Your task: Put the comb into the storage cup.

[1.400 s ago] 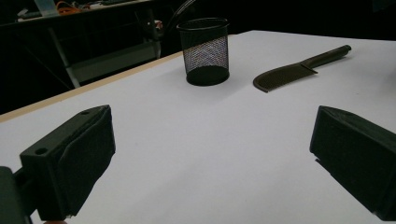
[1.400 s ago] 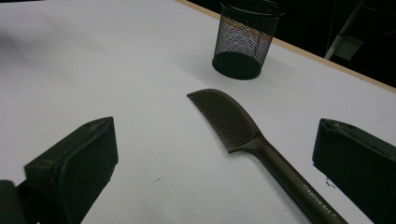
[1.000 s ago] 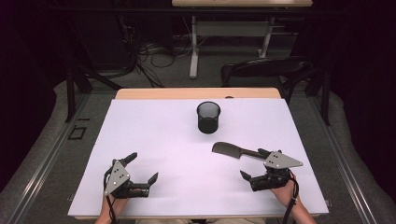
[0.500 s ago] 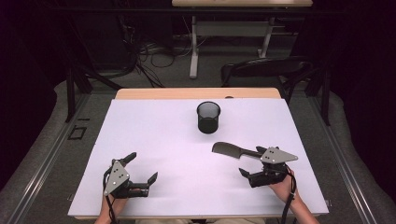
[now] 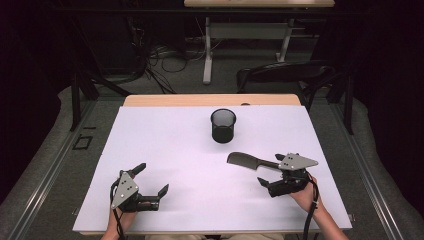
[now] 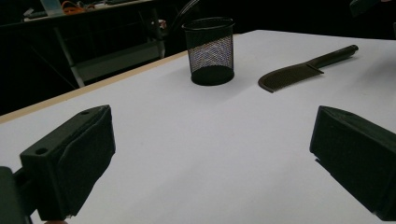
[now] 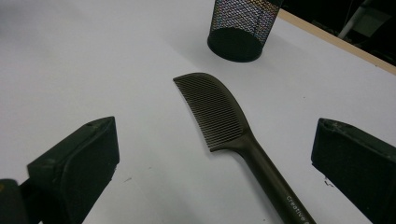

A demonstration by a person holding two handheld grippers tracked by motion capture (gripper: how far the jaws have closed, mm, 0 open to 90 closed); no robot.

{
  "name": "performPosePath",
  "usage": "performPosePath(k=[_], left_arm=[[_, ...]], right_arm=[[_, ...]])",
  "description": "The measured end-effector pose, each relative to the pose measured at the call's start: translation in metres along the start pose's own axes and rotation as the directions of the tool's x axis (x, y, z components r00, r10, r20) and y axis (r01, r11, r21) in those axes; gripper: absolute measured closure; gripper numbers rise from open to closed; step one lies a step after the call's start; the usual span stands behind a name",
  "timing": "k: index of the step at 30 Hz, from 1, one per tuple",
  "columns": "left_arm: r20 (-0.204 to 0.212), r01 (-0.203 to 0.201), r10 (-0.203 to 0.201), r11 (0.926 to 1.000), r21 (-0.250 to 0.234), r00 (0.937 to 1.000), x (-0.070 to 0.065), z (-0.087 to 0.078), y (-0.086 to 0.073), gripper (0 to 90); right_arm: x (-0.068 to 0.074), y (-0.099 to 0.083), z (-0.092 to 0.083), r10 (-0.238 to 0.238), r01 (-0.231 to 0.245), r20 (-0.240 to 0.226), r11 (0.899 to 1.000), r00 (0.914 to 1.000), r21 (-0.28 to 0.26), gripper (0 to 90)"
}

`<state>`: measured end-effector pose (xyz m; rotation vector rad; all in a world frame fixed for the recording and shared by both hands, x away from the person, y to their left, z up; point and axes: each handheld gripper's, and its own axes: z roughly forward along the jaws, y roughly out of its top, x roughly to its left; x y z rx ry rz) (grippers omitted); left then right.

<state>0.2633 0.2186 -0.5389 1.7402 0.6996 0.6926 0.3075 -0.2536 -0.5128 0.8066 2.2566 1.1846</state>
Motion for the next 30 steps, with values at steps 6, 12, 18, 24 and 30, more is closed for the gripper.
performPosePath(k=[6,12,18,24,30], left_arm=[[-0.003,0.002,-0.002,1.0000,-0.004,1.0000,0.000,0.000,0.000,0.2],[-0.003,0.005,-0.005,1.0000,-0.005,1.0000,0.000,0.000,0.000,0.2],[-0.003,0.004,-0.004,1.0000,-0.008,1.0000,0.000,0.000,0.001,0.2],[-0.002,0.004,-0.004,1.0000,-0.008,1.0000,0.000,0.000,0.001,0.2],[-0.005,0.002,-0.002,1.0000,-0.006,1.0000,0.000,0.000,0.001,0.2]], right_arm=[[-0.003,0.002,0.002,-0.009,0.010,-0.007,1.000,0.9999,0.022,0.7],[-0.005,0.005,0.004,-0.022,0.022,-0.011,0.999,0.9997,0.035,0.8],[-0.008,0.010,0.006,-0.040,0.040,-0.012,0.998,0.9991,0.046,0.8],[-0.011,0.015,0.007,-0.056,0.057,-0.013,0.997,0.9983,0.058,0.5],[-0.014,0.018,0.008,-0.070,0.072,-0.020,0.994,0.9973,0.079,0.5]])
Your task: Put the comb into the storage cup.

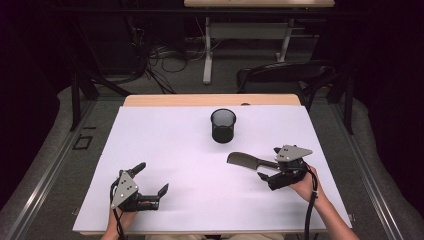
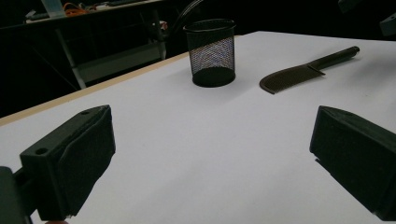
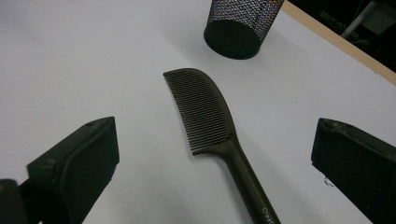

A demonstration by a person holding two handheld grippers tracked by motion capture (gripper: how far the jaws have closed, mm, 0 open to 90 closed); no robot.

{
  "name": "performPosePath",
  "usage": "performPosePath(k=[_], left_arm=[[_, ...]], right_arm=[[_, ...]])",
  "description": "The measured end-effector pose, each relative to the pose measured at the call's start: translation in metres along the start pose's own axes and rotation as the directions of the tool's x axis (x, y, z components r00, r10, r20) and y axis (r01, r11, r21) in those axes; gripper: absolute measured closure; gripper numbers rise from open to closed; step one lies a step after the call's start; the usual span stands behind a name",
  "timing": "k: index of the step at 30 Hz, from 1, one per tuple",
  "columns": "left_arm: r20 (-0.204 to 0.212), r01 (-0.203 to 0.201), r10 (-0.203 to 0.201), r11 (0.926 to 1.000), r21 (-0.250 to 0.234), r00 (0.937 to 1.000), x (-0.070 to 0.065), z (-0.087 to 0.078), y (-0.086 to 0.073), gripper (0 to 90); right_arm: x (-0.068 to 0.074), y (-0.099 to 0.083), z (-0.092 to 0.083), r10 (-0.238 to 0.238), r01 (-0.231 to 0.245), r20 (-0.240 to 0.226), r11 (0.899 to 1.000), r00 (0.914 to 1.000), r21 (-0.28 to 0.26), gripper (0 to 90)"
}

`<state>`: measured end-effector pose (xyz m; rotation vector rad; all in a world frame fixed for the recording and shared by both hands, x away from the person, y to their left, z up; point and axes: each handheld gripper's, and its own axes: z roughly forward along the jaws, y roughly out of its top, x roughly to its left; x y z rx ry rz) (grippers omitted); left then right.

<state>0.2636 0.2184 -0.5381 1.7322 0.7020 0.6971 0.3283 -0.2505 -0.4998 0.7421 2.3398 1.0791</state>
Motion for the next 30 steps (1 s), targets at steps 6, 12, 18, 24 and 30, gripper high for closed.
performPosePath(k=[6,12,18,24,30], left_arm=[[0.001,-0.001,0.001,1.0000,-0.001,1.0000,0.000,0.000,0.000,0.2],[0.002,-0.001,0.001,1.0000,-0.001,1.0000,0.000,0.000,0.000,0.2],[0.002,-0.002,0.002,1.0000,-0.001,1.0000,0.000,0.000,0.000,0.2],[0.003,-0.002,0.002,1.0000,-0.003,1.0000,0.000,0.000,0.000,0.2],[0.004,-0.003,0.003,1.0000,-0.002,1.0000,0.000,0.001,0.000,0.2]], right_arm=[[-0.003,0.004,0.000,-0.020,0.020,-0.012,1.000,0.9997,0.023,0.5],[-0.007,0.006,0.001,-0.019,0.020,-0.022,0.999,0.9996,0.042,0.6],[-0.011,0.010,0.004,-0.029,0.031,-0.036,0.997,0.9989,0.068,0.7],[-0.014,0.012,0.008,-0.037,0.044,-0.061,0.993,0.9975,0.110,0.8],[-0.019,0.015,0.012,-0.058,0.069,-0.079,0.987,0.9952,0.144,0.8]])
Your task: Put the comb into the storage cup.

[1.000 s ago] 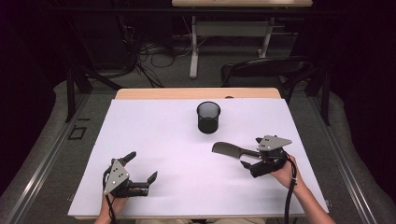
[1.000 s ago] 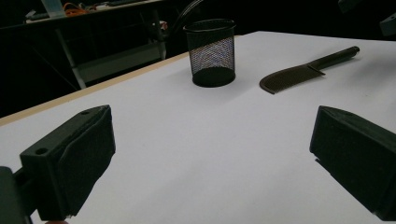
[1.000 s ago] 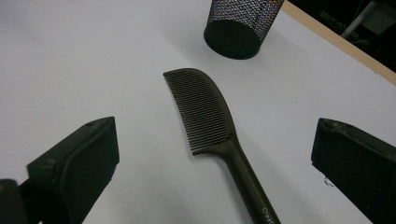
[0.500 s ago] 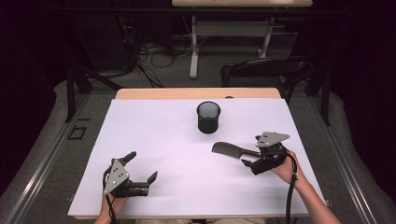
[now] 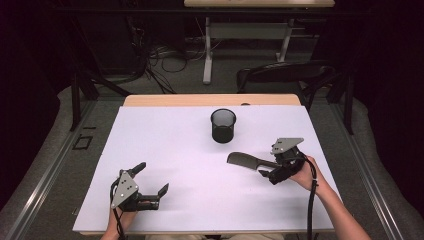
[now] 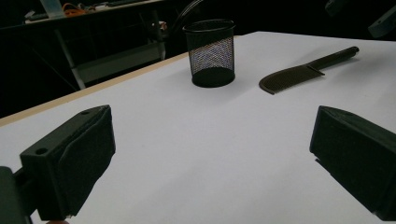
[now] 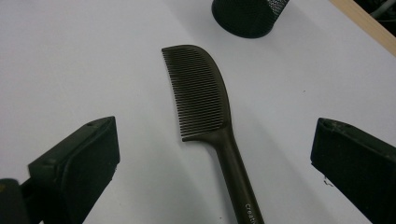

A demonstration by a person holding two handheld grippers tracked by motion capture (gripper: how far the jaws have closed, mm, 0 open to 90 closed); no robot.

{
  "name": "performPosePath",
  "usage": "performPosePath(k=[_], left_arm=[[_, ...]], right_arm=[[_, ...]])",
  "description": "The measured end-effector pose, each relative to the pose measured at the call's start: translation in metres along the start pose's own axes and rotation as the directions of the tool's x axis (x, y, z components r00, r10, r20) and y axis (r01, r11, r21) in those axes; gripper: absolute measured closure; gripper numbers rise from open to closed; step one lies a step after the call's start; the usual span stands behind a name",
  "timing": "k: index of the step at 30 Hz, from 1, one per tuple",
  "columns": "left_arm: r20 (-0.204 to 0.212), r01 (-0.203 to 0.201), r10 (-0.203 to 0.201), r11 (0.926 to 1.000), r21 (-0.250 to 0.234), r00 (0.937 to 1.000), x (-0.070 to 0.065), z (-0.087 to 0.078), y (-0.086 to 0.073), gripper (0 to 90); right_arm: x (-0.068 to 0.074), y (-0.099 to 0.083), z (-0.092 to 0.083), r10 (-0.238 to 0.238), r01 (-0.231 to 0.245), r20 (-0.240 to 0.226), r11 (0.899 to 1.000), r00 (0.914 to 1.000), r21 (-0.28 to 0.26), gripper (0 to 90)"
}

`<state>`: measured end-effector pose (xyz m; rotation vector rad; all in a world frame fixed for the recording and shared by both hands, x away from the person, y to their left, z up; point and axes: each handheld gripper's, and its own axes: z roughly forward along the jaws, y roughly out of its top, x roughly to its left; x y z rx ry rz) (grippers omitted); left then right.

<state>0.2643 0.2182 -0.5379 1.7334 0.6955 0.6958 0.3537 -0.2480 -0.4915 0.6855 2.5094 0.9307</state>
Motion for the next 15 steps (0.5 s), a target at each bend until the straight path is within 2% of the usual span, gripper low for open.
performPosePath(k=[15], left_arm=[[0.001,0.000,0.000,1.0000,-0.001,1.0000,0.000,0.000,0.000,0.3]], right_arm=[[-0.014,0.005,0.011,-0.024,0.028,-0.039,0.996,0.9989,0.088,1.2]])
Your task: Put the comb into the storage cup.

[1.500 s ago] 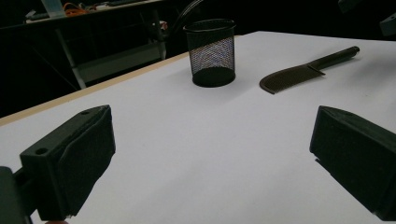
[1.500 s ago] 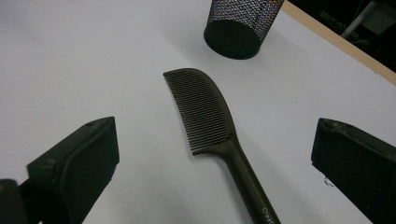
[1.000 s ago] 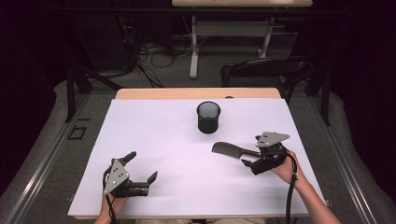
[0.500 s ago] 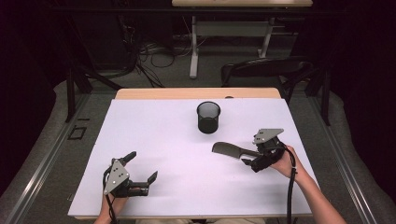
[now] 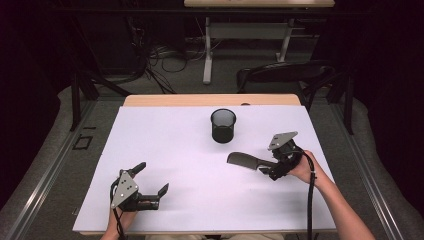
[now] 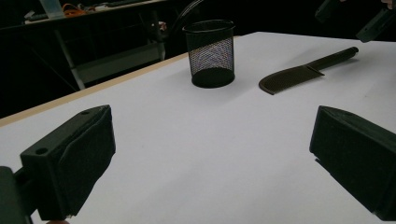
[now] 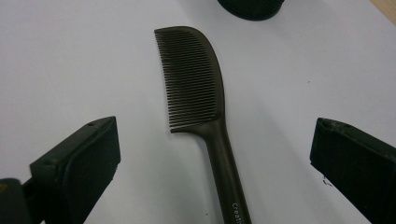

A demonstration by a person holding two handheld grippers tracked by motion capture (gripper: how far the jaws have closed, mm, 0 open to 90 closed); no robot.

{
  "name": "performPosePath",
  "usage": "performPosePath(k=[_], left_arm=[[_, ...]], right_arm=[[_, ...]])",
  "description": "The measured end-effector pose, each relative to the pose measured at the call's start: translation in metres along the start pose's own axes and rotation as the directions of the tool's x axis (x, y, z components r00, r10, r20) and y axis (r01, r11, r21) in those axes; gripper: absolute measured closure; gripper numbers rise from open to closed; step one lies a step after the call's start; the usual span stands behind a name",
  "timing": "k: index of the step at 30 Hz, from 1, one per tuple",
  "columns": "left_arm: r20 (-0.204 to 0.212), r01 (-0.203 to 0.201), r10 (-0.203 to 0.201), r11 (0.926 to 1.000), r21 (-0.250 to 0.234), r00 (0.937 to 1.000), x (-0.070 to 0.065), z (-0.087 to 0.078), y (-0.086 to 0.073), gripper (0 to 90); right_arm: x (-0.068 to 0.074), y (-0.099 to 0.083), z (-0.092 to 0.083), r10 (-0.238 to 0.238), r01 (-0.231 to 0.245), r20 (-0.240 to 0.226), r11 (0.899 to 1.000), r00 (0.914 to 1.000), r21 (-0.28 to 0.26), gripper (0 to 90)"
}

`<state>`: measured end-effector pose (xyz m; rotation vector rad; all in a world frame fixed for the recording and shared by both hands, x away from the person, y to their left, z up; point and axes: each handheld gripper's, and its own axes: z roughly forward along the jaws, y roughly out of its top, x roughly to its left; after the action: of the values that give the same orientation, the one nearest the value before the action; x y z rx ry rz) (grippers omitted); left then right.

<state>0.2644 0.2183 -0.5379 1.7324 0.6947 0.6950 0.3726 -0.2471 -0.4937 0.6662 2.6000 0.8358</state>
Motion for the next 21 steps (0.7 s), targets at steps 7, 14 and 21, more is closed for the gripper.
performPosePath(k=[7,14,21], left_arm=[[0.002,0.002,-0.002,1.0000,0.000,1.0000,0.0002,0.0002,-0.0001,0.2],[0.002,0.001,-0.001,1.0000,0.000,1.0000,-0.0001,0.0002,0.0000,0.2],[0.003,0.001,-0.001,1.0000,0.000,1.0000,0.0000,0.0004,0.0000,0.2]], right_arm=[[-0.0043,0.0026,0.0045,-0.021,0.021,-0.011,0.999,0.9997,0.034,1.3],[-0.0072,0.0060,0.0073,-0.034,0.036,-0.023,0.997,0.9991,0.065,1.1],[-0.0090,0.0089,0.0114,-0.068,0.071,-0.031,0.992,0.9972,0.104,1.1]])
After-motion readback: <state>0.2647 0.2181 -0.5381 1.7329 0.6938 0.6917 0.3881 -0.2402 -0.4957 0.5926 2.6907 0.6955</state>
